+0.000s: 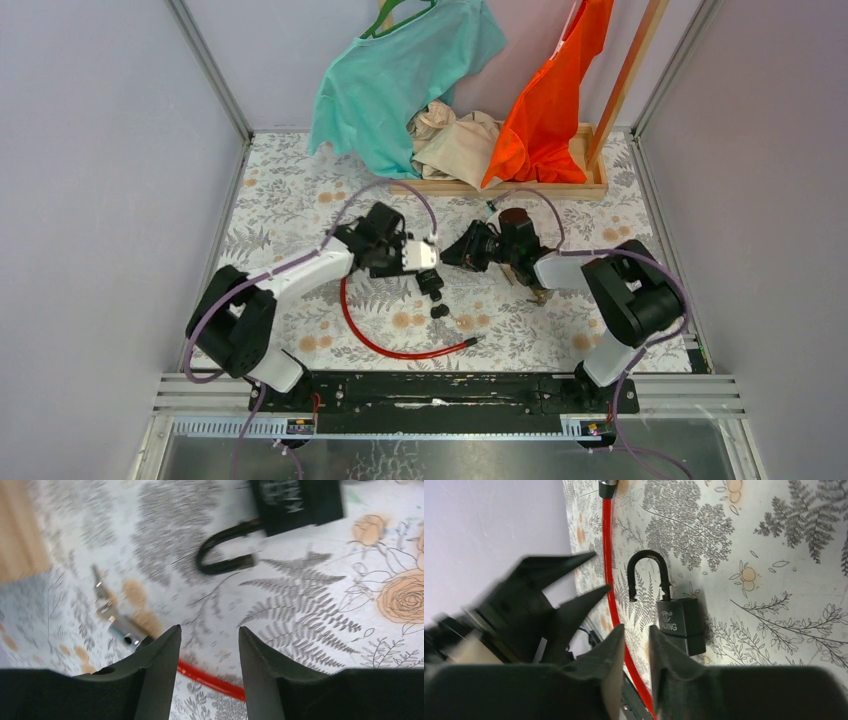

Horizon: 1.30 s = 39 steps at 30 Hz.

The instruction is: Unlock with the key

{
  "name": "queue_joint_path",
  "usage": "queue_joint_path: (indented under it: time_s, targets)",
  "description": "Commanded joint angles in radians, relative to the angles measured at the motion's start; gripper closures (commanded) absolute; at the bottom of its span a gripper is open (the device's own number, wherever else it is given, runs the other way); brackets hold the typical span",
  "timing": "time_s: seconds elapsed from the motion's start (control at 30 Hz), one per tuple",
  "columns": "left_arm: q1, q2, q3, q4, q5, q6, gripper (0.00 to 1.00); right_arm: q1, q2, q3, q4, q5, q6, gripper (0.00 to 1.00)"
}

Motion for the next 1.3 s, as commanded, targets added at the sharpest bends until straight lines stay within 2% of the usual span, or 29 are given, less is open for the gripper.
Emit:
queue_joint_path:
  time_s: [0.0,0.07,0.13,0.2,0.33,0.37,0.4,0.5,0.6,0.67,0.77,0.83,0.87,0.97,1.2,1.27]
  targets:
    - [0.134,-0.075,0.127,-0.163,0.141,-0.13,0.45,-0.003,-0.142,0.088,-0.224,0.064,-0.214,0.61]
    - [0.175,-0.101,0.166,-0.196,0.137,-0.182,0.42,-0.003,-0.185,0.098,-0.301,0.099,-0.269,0.46]
    - [0.203,-0.128,0.198,-0.224,0.11,-0.223,0.39,-0.002,-0.232,0.112,-0.396,0.152,-0.343,0.22]
    - [0.228,-0.16,0.22,-0.229,0.078,-0.278,0.32,-0.003,-0.293,0.116,-0.473,0.232,-0.397,0.01]
    - [0.299,-0.229,0.225,-0.24,0.085,-0.322,0.14,-0.018,-0.44,0.115,-0.62,0.37,-0.489,0.01]
    - [0.324,-0.251,0.218,-0.236,0.103,-0.33,0.04,-0.032,-0.478,0.108,-0.642,0.387,-0.497,0.01]
    - [0.346,-0.27,0.205,-0.23,0.121,-0.336,0.01,-0.048,-0.512,0.099,-0.668,0.406,-0.505,0.01]
    - [0.404,-0.335,0.136,-0.189,0.166,-0.375,0.0,-0.111,-0.601,0.059,-0.746,0.461,-0.52,0.01]
    - [0.482,-0.379,0.025,-0.068,0.24,-0.461,0.0,-0.121,-0.686,-0.011,-0.794,0.768,-0.559,0.01]
    - [0.55,-0.397,-0.055,0.044,0.261,-0.539,0.0,-0.121,-0.785,-0.122,-0.702,0.972,-0.608,0.01]
    - [0.64,-0.399,-0.158,0.22,0.29,-0.641,0.0,-0.121,-0.929,-0.324,-0.431,1.259,-0.713,0.01]
    - [0.687,-0.392,-0.23,0.344,0.322,-0.692,0.0,-0.12,-0.985,-0.464,-0.197,1.344,-0.856,0.01]
    - [0.705,-0.388,-0.28,0.403,0.335,-0.713,0.0,-0.121,-0.998,-0.511,-0.134,1.373,-0.917,0.01]
    - [0.732,-0.36,-0.376,0.582,0.355,-0.768,0.0,-0.129,-0.965,-0.542,-0.11,1.49,-0.9,0.01]
    - [0.74,-0.282,-0.538,1.0,0.317,-0.914,0.0,-0.177,-0.814,-0.584,0.085,1.452,-0.888,0.01]
    - [0.739,-0.271,-0.604,1.196,0.313,-0.938,0.0,-0.213,-0.752,-0.585,0.153,1.397,-0.875,0.01]
